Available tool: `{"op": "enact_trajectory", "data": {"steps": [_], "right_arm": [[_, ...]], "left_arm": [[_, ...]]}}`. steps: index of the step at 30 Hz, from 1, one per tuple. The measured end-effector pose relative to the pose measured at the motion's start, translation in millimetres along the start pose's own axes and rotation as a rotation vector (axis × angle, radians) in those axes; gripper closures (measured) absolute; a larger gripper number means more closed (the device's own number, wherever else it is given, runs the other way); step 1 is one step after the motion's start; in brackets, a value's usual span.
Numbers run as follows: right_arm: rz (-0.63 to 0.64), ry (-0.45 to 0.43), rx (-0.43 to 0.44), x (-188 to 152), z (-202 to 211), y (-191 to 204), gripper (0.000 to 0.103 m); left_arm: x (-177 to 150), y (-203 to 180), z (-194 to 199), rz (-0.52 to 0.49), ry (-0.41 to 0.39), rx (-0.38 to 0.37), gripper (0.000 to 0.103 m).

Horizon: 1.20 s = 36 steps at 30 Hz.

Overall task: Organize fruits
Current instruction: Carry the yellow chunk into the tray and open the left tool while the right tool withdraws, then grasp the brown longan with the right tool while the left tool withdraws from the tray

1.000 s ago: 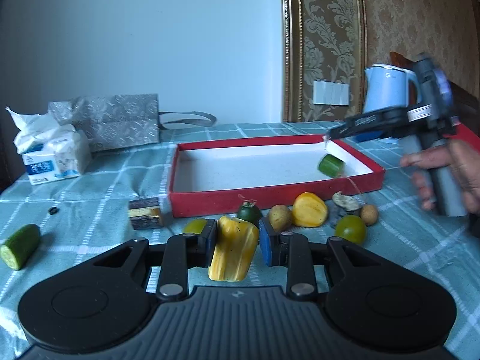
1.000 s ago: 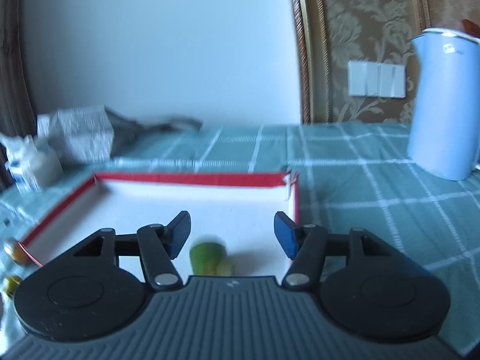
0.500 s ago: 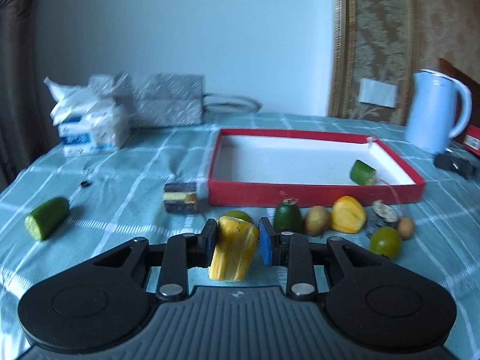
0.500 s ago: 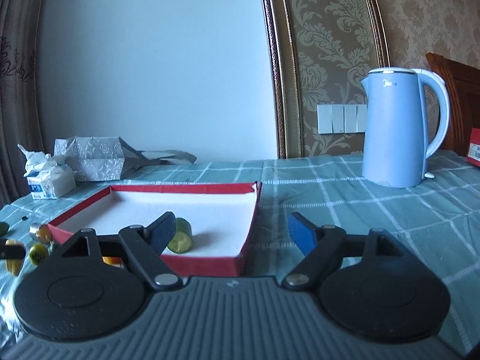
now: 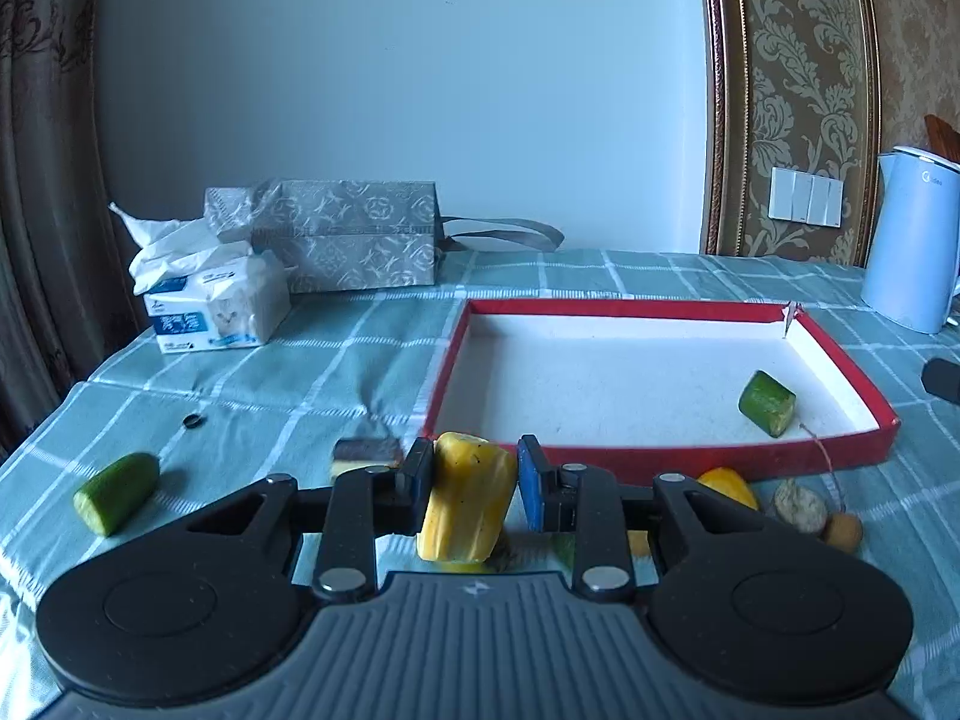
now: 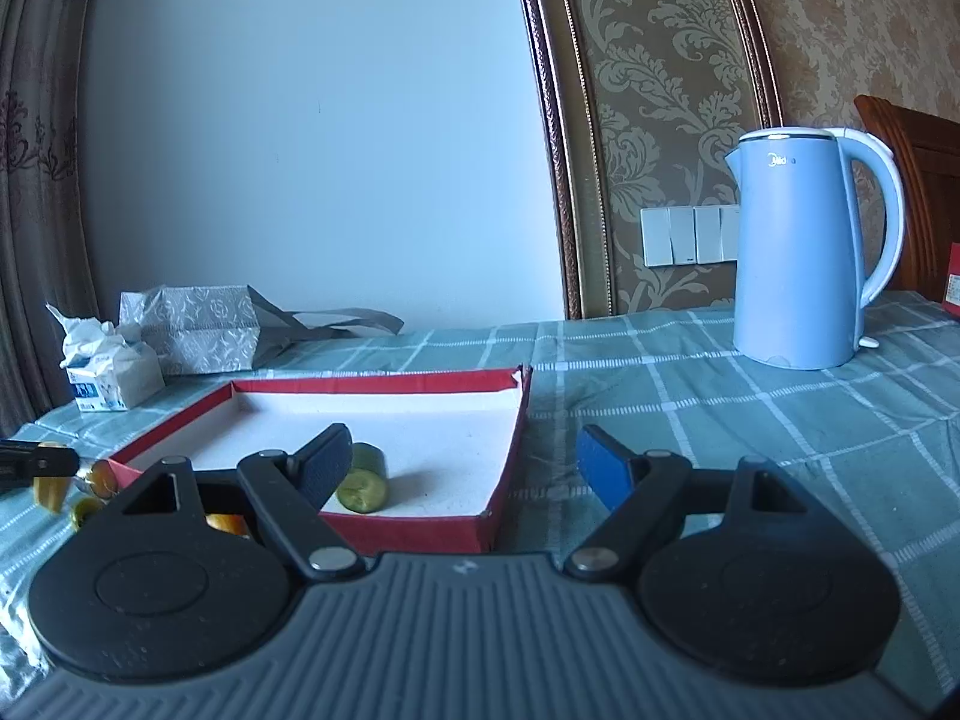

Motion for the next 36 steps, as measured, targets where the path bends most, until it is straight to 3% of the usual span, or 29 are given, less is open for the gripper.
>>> {"op": "enact_trajectory", "data": {"steps": [13,20,21,23,25,29,33,36], "right_arm": [[-0.034,0.027,-0.002,-2.9,-5.4,-8.4,0.022],[-0.019,0.044,0.004,-6.2,-9.5,-5.8,0.022],[-0.019,0.049,0.01,-6.8,-10.0,-5.3,0.022],[-0.019,0.061,0.022,-7.9,-11.0,-4.7,0.022],[-0.041,0.081,0.059,-9.1,-12.4,-4.8,0.022],[-0.037,0.164,0.152,-15.4,-17.6,2.8,0.022],[0.117,0.215,0.222,-22.6,-12.2,28.3,0.022],[0.234,0.246,0.22,-32.4,-10.3,46.8,0.023]], "left_arm": [[24.8,-33.3,-56.8,-0.07,-0.02,0.045,0.074],[26.0,-34.8,-84.3,-0.053,0.014,0.017,0.072],[25.4,-32.6,-84.7,-0.038,0.014,0.012,0.07],[27.0,-28.6,-81.3,-0.015,0.004,-0.004,0.042],[31.0,-22.9,-71.7,0.018,-0.043,-0.013,0.027],[32.5,-12.5,-49.9,0.021,-0.073,-0.022,0.026],[16.9,8.8,-21.3,0.043,-0.079,-0.037,0.026],[-1.4,25.5,-0.9,0.039,-0.084,-0.017,0.026]]}}
Point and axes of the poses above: each gripper's, at about its wrist camera, not at the fingertips, and z roughly against the way its jaws point, y to its left, x to its top, the point moved 5 cm from there along -z, roughly the way its jaws point, and after that the axes turned 2 degrees about -y, right-handed, at the moved point
